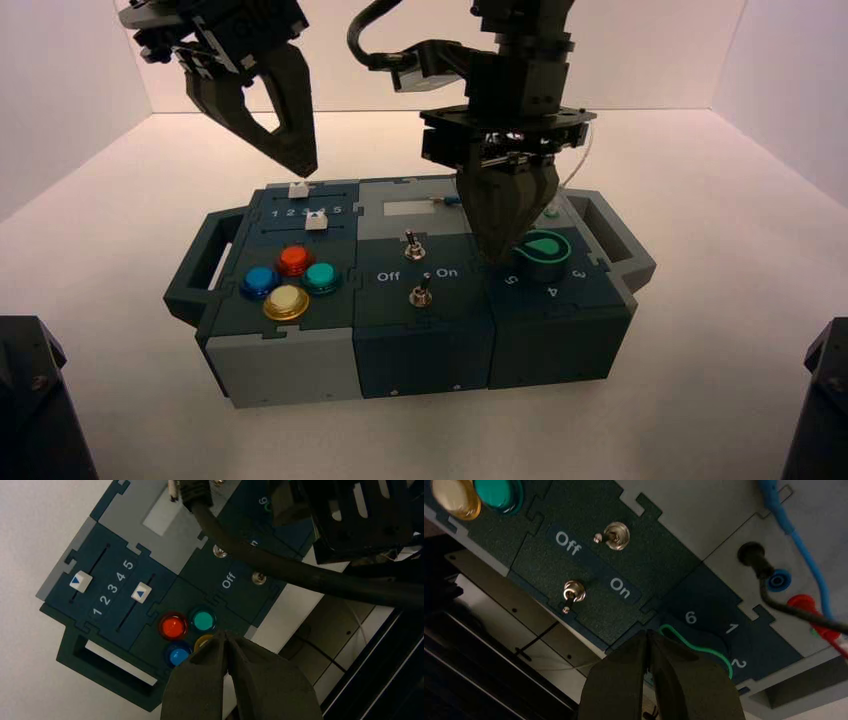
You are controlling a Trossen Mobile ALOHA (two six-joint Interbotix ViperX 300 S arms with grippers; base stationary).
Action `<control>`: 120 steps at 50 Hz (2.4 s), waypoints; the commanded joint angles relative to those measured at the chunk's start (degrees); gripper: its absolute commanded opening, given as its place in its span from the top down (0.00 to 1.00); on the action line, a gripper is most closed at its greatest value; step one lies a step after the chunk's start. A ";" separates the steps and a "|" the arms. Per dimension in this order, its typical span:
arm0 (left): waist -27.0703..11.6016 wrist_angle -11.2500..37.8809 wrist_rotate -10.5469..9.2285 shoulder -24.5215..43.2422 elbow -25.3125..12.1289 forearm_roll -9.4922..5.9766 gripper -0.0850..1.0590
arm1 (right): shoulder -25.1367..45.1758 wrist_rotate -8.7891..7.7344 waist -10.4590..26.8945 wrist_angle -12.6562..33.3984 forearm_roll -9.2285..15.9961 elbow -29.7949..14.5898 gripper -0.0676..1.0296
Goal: Turn the knob to position 6.
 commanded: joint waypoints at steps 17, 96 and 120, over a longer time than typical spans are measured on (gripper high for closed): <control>-0.18 -0.18 0.18 -0.53 -0.62 0.79 0.95 | 0.35 0.88 -0.18 0.53 -2.46 -3.43 0.96; -0.18 -0.18 0.18 0.00 -0.18 1.49 0.95 | -11.78 4.31 -0.97 7.38 -4.31 0.88 0.96; -0.18 -1.49 0.26 0.53 0.09 2.11 0.95 | -15.64 5.54 -2.02 7.21 -4.57 3.52 0.96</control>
